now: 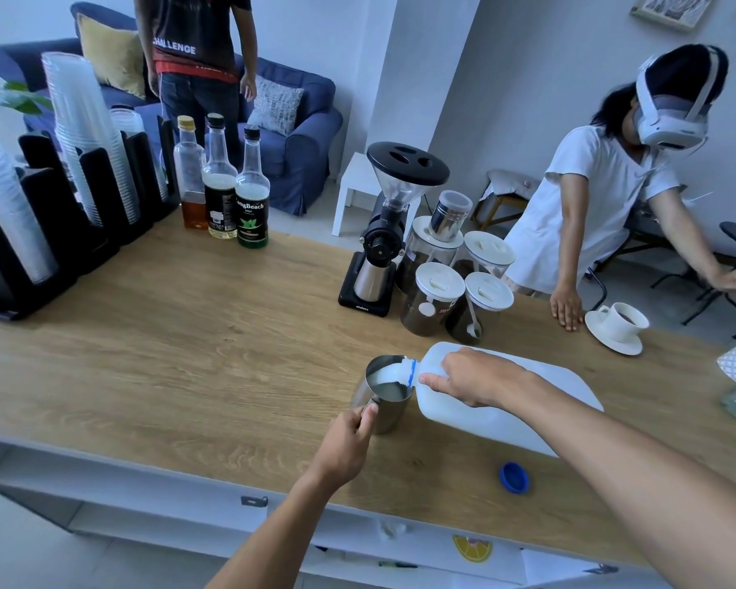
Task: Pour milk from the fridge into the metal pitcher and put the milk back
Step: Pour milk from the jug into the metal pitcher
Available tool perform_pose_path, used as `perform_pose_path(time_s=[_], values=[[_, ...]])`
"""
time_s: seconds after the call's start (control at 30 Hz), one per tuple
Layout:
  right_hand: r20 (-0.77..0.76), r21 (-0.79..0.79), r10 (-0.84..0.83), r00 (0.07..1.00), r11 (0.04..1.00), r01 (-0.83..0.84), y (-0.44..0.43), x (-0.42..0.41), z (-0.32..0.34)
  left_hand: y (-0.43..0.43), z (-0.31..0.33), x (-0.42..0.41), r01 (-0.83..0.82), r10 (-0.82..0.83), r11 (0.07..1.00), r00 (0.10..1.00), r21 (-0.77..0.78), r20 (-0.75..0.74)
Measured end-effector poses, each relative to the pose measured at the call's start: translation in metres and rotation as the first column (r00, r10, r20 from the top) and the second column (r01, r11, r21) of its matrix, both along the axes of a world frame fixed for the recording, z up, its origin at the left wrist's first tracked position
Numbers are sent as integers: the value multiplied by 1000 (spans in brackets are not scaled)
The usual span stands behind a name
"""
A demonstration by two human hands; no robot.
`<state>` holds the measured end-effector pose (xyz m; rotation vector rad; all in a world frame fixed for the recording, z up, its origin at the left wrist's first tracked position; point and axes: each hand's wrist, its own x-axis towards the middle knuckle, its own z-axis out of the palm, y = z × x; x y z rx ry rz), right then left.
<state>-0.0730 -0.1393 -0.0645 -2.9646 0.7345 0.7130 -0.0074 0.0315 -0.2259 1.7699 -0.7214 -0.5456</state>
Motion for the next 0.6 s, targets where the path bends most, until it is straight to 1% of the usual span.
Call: perform_pose_path(time_s=[0.1,0.27,0.6], values=[[4,14,-12,1000,1000,12,0,-1,0,0,-1,0,2,-2,1000,1000,-1,-6],[0,-25,2,1000,1000,-2,-6,1,-7,0,-2,0,-3,3,1000,1000,-11,-6],[10,-20,-4,1000,1000,4,-9,1,-12,1,-1,-1,-4,4,1000,1000,-14,-2]])
